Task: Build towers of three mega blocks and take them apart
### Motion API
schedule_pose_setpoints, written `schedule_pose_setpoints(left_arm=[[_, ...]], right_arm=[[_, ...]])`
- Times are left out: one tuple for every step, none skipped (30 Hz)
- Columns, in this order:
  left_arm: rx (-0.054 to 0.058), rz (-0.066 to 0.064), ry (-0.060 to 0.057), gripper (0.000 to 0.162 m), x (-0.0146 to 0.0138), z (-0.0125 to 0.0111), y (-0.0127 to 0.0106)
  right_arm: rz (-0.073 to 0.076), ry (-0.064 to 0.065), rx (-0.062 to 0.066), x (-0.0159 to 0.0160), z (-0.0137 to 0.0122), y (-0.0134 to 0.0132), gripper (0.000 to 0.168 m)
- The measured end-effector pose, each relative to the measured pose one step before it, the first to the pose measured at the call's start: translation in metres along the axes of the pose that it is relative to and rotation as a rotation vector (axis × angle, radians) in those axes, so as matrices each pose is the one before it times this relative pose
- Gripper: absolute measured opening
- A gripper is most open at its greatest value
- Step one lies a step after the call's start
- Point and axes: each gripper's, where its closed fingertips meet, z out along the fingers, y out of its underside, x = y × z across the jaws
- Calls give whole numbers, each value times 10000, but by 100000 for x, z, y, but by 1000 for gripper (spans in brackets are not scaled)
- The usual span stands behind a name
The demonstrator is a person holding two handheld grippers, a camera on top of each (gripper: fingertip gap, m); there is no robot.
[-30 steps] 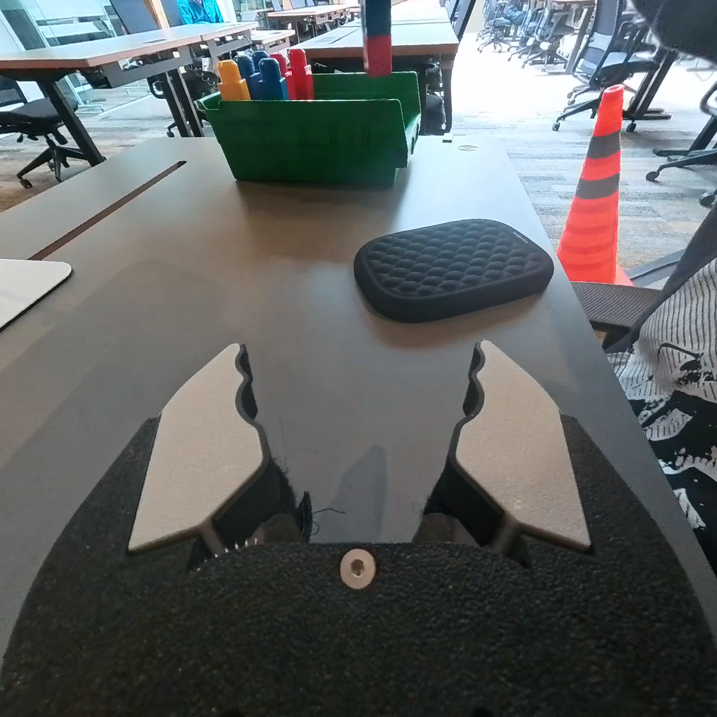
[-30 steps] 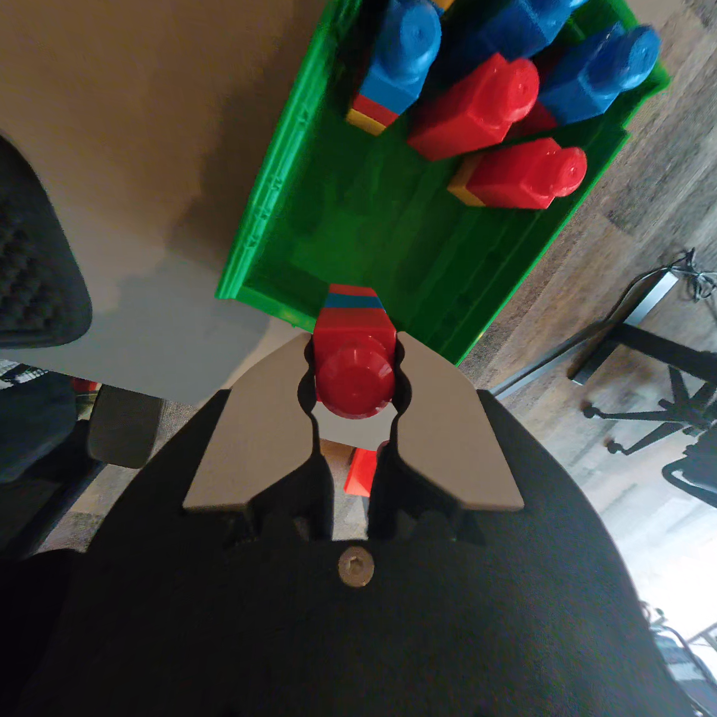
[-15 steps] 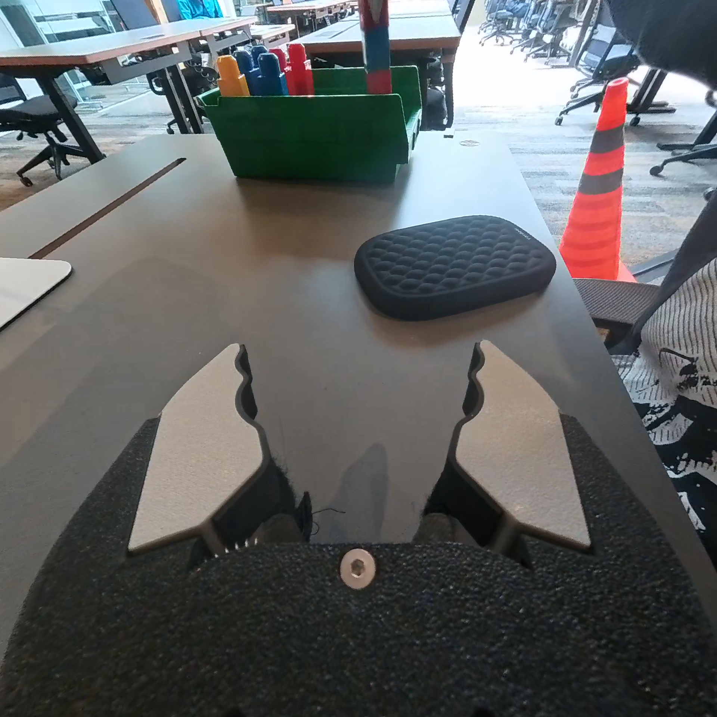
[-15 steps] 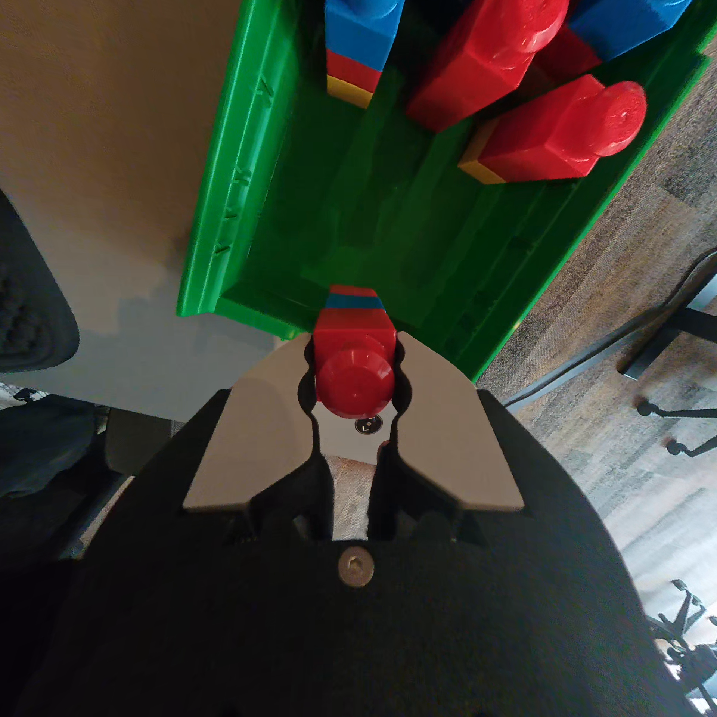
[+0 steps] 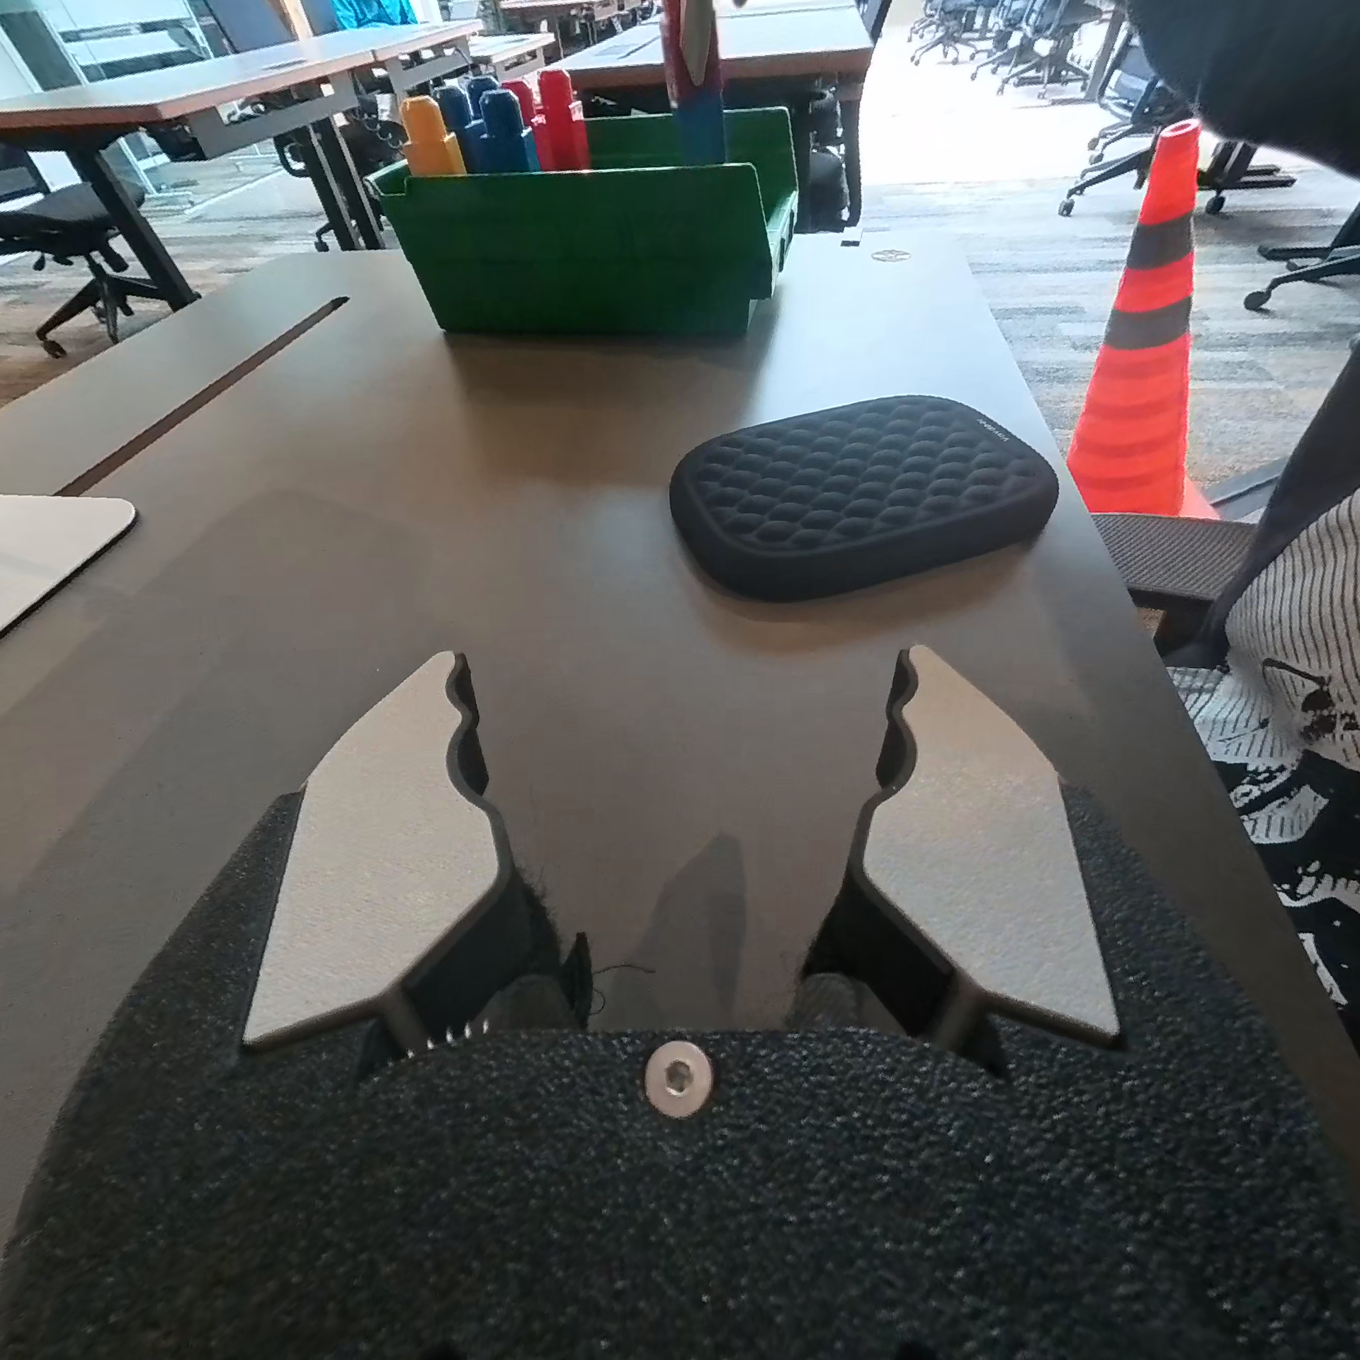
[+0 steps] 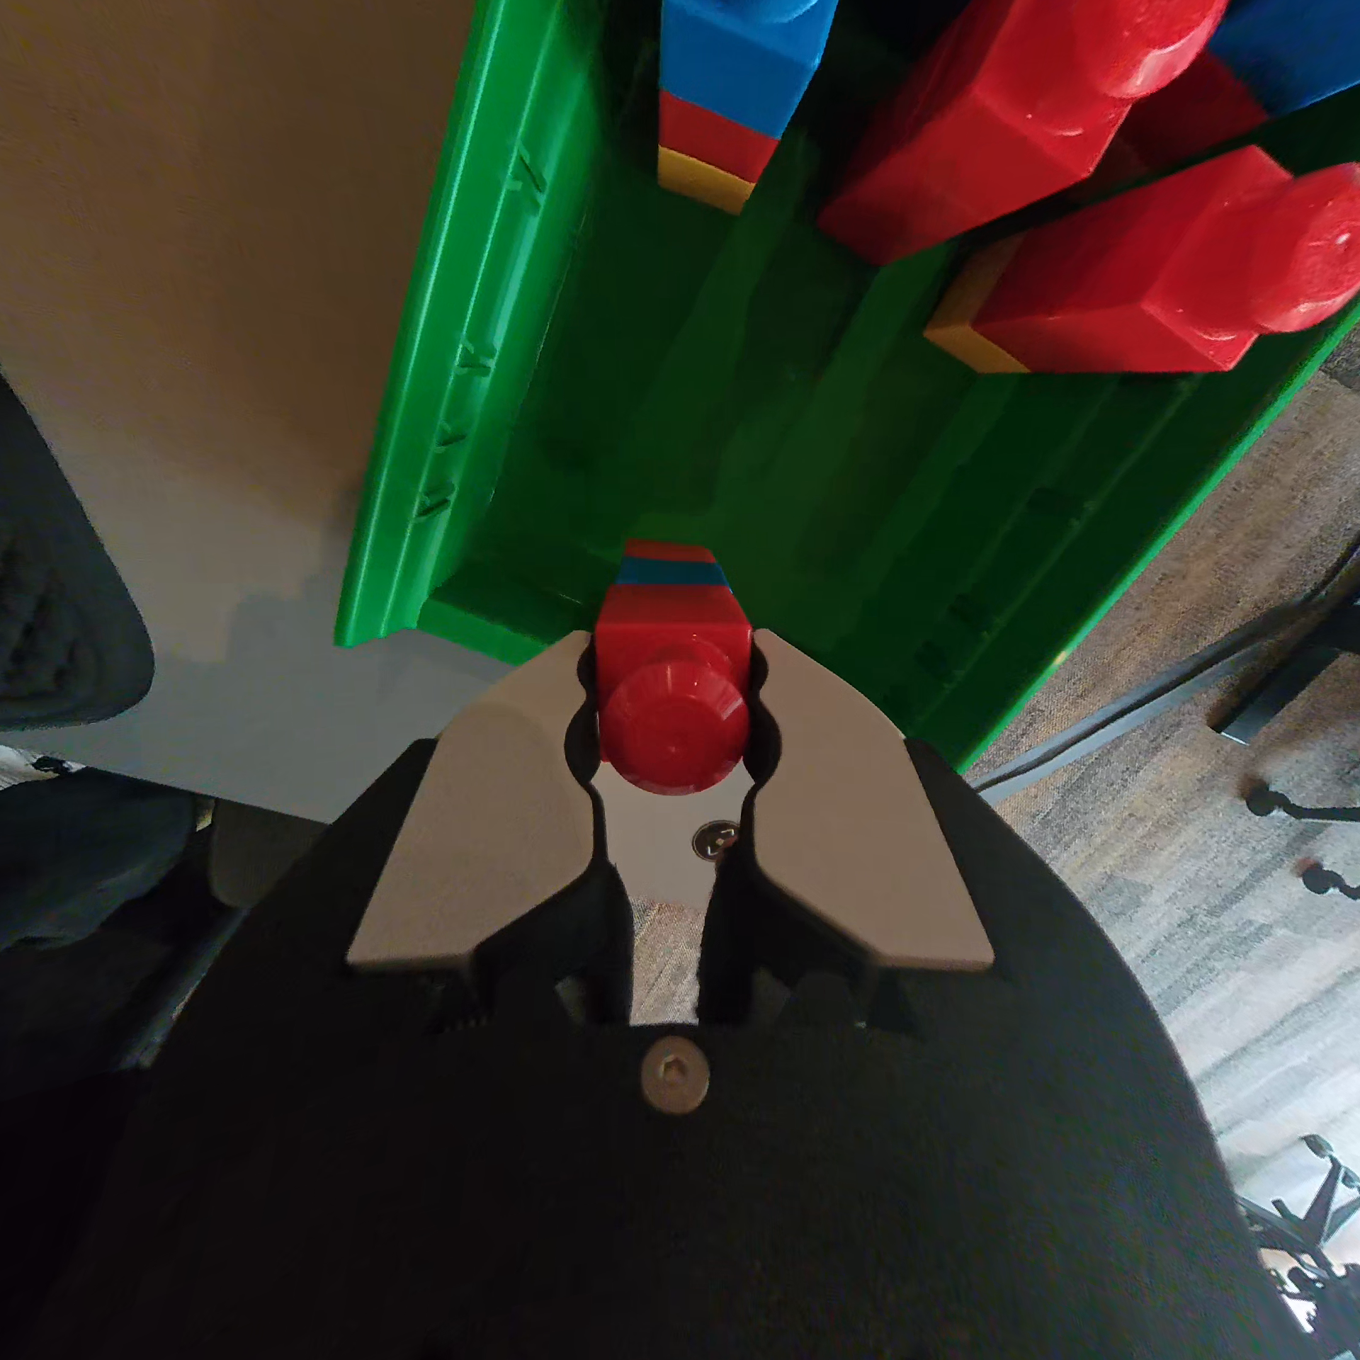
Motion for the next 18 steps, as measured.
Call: schedule_pose_setpoints(left_arm=[[-12,13,0,106,13,16,17],[-11,13,0,105,14,17,15],[-11,12,0,105,8,5,9],[-9,12,-3,105,19,14,13],[-11,11,-3,105,6,5,8],[-12,11,-1,105,13,16,17],[-10,16,-4,105,5,14,4],[-10,22,-7,105,15,9,15],[-15,26,-7,105,17,11,8],[-20,26,-6,105,22,19,21],[-23,23,-2,105,12,28,33],[-23,20,2,105,28,21,25],[-18,16,4,106,20,17,11],[-5,10,4,106,12,4,13],[9,1,2,106,5,-10,-17],[20,-6,0,106,-9,-14,-26],[28,-10,1,106,-4,-30,-29],[28,-13,5,106,-7,-29,-39]], right_arm=[[-6,-27,12,-52,154,-79,36],[-8,-22,11,-59,124,-94,36],[-16,6,17,-25,121,-136,36],[-2,4,21,-32,96,-166,36],[6,-17,20,-47,100,-201,36],[6,-21,15,-54,108,-208,36],[7,-2,7,-17,96,-214,36],[4,12,14,-11,90,-223,36],[5,-10,18,-38,72,-216,36],[6,-9,29,-38,80,-229,36],[14,8,28,-21,89,-227,36],[9,10,14,-23,89,-200,36],[4,16,16,-18,90,-195,36],[6,18,24,-16,86,-206,36],[4,-2,33,-46,81,-211,36],[13,7,40,-20,79,-230,36],[21,30,37,18,68,-229,36],[13,38,19,33,66,-204,36]])
